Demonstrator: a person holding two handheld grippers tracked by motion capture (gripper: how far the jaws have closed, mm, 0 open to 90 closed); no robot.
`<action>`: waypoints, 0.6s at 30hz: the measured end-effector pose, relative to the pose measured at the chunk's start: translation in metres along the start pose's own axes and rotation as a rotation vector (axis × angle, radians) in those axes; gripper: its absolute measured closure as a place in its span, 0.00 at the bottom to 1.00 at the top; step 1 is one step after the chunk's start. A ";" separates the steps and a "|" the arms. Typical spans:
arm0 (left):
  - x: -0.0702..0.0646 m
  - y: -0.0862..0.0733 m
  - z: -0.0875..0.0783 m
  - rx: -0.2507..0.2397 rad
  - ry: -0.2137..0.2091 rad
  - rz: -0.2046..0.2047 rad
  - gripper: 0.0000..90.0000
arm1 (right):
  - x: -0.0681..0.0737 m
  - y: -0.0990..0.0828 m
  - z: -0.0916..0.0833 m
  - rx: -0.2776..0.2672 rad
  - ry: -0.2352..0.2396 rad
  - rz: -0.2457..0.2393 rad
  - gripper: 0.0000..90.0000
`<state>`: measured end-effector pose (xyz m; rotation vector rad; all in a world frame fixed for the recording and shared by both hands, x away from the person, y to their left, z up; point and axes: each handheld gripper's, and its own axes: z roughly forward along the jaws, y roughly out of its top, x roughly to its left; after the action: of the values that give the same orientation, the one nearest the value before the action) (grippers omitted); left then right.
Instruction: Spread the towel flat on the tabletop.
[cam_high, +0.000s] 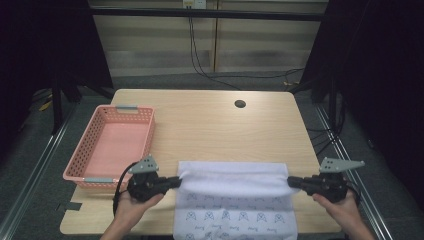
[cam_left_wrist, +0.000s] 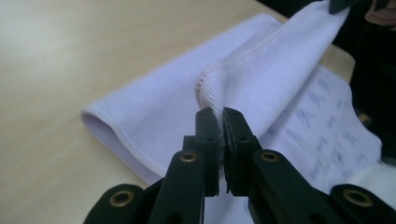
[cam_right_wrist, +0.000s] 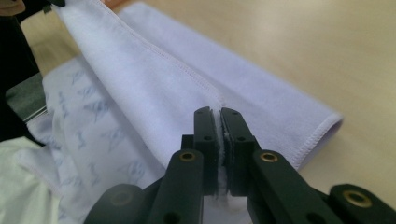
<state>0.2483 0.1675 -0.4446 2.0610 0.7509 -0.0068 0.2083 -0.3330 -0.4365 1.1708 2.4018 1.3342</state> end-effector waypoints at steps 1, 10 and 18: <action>-0.002 -0.007 0.002 0.019 -0.008 -0.004 0.96 | 0.002 -0.008 0.004 0.025 0.010 0.013 0.96; 0.000 -0.030 0.024 0.120 -0.025 -0.028 0.95 | 0.009 -0.033 0.037 0.239 0.003 0.028 0.96; 0.006 -0.029 0.041 0.168 0.079 -0.020 0.96 | 0.004 -0.034 0.046 0.267 -0.011 0.030 0.96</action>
<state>0.2502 0.1507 -0.4924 2.2237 0.8437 0.0003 0.2086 -0.3102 -0.4888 1.2758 2.6254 1.0342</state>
